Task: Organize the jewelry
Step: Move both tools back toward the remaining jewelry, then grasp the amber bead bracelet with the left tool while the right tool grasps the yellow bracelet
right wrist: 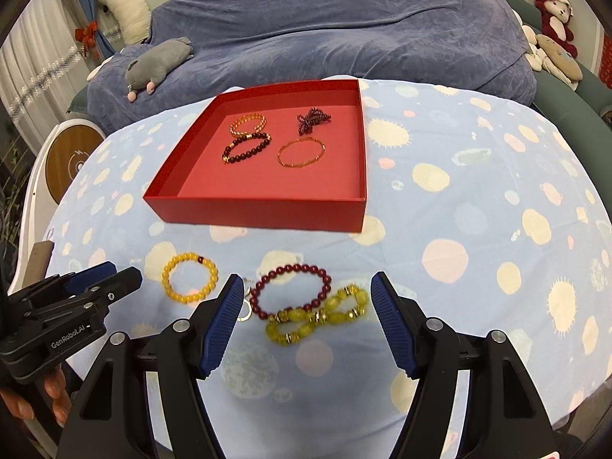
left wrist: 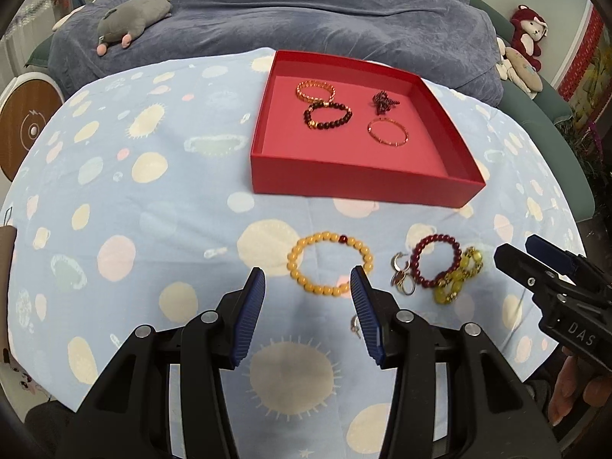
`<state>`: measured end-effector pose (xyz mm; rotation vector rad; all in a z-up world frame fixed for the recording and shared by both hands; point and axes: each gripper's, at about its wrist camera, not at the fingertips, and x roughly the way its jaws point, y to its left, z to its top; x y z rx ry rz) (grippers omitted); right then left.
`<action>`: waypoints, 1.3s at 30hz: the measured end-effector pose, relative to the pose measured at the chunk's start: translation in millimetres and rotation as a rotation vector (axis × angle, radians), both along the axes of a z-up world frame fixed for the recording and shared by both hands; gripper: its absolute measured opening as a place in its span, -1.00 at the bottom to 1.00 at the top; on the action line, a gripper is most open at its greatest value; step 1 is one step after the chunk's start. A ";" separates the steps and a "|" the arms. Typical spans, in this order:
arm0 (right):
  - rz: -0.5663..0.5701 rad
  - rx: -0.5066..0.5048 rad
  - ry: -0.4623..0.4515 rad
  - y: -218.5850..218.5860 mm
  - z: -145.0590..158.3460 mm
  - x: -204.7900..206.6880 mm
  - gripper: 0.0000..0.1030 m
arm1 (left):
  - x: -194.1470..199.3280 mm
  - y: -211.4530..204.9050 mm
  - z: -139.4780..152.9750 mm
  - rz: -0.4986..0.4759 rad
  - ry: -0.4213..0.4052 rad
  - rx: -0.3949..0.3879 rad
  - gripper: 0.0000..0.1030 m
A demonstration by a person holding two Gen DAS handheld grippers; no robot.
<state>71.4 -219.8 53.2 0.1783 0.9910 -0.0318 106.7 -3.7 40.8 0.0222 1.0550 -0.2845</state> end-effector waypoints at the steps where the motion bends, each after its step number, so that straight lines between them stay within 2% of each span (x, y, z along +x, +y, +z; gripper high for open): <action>1: -0.004 0.001 0.008 -0.8 -3.9 -5.8 0.28 | -4.6 1.2 -3.7 0.001 0.005 0.006 -0.14; 10: -0.045 0.014 0.071 -7.8 -32.7 -34.8 0.28 | -20.1 8.1 -23.8 0.049 0.049 0.004 -0.14; 19: -0.053 0.021 0.065 -13.0 -34.6 -19.1 0.28 | 3.1 4.3 -27.1 0.073 0.057 -0.012 -0.14; 27: -0.055 0.033 0.067 -13.0 -37.2 -5.8 0.28 | 26.0 -11.6 -44.2 0.048 0.078 0.017 -0.18; 30: -0.052 0.036 0.072 -12.9 -40.0 -1.9 0.28 | 27.5 -16.1 -48.3 0.035 0.069 0.039 -0.37; 33: -0.052 0.043 0.080 -13.5 -42.5 1.6 0.28 | 27.5 -16.1 -49.3 0.020 0.058 0.046 -0.78; 35: -0.054 0.050 0.083 -14.1 -43.8 2.2 0.26 | 27.0 -13.9 -49.5 0.016 0.059 0.038 -0.86; 39: -0.068 0.069 0.092 -17.3 -45.7 0.8 0.12 | 21.4 -9.7 -49.4 0.018 0.062 0.030 -0.86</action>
